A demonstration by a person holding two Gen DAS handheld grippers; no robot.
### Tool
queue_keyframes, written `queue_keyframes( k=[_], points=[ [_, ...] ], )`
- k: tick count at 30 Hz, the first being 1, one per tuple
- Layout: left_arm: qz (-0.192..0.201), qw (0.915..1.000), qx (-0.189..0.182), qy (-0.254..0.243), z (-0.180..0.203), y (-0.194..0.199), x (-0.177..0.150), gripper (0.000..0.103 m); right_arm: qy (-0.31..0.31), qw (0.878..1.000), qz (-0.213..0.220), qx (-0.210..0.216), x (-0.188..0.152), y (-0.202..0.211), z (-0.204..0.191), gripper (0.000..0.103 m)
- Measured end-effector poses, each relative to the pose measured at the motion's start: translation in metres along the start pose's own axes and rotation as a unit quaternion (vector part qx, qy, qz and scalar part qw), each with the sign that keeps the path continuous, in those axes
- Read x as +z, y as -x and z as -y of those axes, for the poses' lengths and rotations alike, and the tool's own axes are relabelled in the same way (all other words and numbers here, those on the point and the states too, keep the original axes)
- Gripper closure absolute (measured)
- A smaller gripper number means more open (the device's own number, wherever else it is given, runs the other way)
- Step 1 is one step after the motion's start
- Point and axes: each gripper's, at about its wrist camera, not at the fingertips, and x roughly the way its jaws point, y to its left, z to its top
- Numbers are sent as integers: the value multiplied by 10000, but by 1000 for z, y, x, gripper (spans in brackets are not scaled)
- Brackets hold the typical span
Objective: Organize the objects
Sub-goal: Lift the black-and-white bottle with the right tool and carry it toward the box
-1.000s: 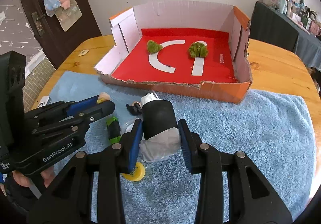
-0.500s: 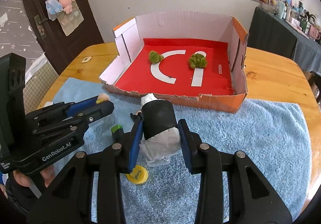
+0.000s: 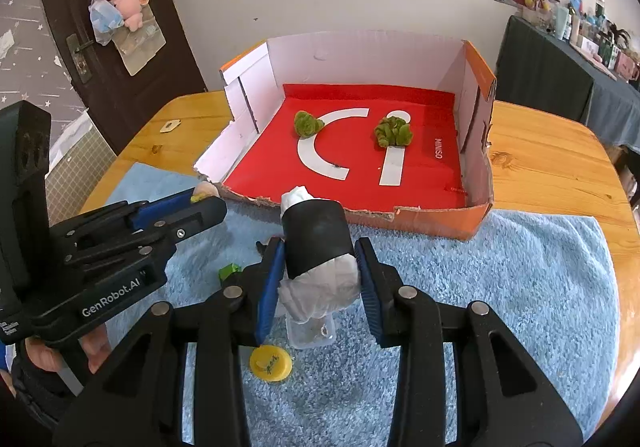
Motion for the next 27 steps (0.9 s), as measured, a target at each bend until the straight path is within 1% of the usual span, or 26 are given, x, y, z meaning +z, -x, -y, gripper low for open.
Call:
queue_keyframes(
  k=[18,27],
  points=[
    [-100,9999,39,11,-2,-18,27,78,-85,10000,17,-8,21,-9,13,69],
    [-167,9998,56,34,-6,-29,37,78,-127,9999,-61,-16,31,-21,21,69]
  ],
)
